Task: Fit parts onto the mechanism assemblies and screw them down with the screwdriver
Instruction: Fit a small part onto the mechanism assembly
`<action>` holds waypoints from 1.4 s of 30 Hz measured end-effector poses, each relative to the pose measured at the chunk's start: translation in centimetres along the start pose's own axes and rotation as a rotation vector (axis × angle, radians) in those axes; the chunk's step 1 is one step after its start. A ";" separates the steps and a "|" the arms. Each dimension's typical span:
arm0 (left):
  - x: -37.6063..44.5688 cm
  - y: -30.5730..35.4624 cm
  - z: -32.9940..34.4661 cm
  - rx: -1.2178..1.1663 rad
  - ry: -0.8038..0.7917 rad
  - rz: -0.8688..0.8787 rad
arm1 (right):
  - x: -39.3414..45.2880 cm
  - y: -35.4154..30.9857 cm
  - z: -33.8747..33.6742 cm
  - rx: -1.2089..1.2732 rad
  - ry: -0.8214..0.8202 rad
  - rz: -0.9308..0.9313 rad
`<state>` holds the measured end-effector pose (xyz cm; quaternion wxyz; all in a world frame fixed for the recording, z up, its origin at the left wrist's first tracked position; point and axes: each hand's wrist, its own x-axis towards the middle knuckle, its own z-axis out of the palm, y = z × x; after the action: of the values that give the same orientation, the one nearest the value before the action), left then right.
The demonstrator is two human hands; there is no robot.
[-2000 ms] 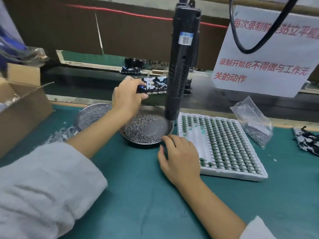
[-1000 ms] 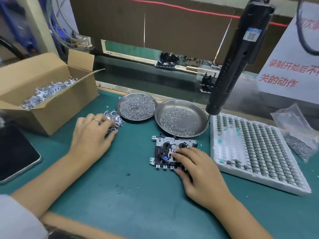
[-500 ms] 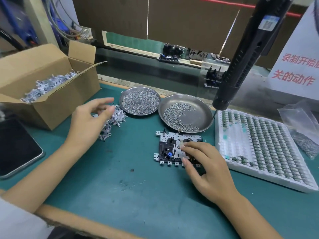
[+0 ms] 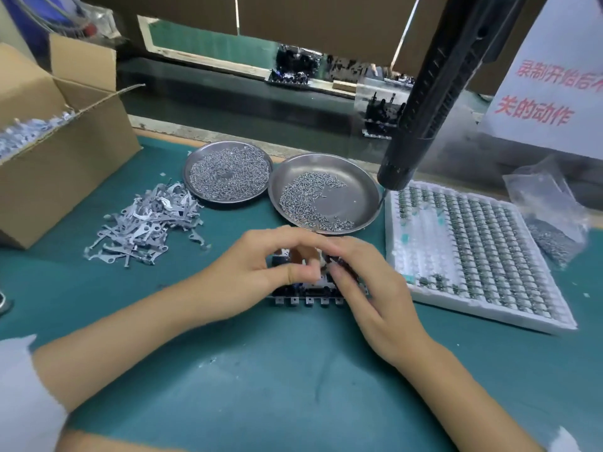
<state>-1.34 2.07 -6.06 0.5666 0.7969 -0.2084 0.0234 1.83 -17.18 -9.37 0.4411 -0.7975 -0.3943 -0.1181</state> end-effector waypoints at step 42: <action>-0.7 -0.8 2.1 0.245 0.311 -0.192 | -0.8 0.7 -0.2 -0.117 -0.025 0.011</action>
<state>-2.13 0.58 -7.76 0.4904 0.8628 -0.0374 0.1170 1.87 -17.93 -10.09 0.3892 -0.8255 -0.3880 -0.1285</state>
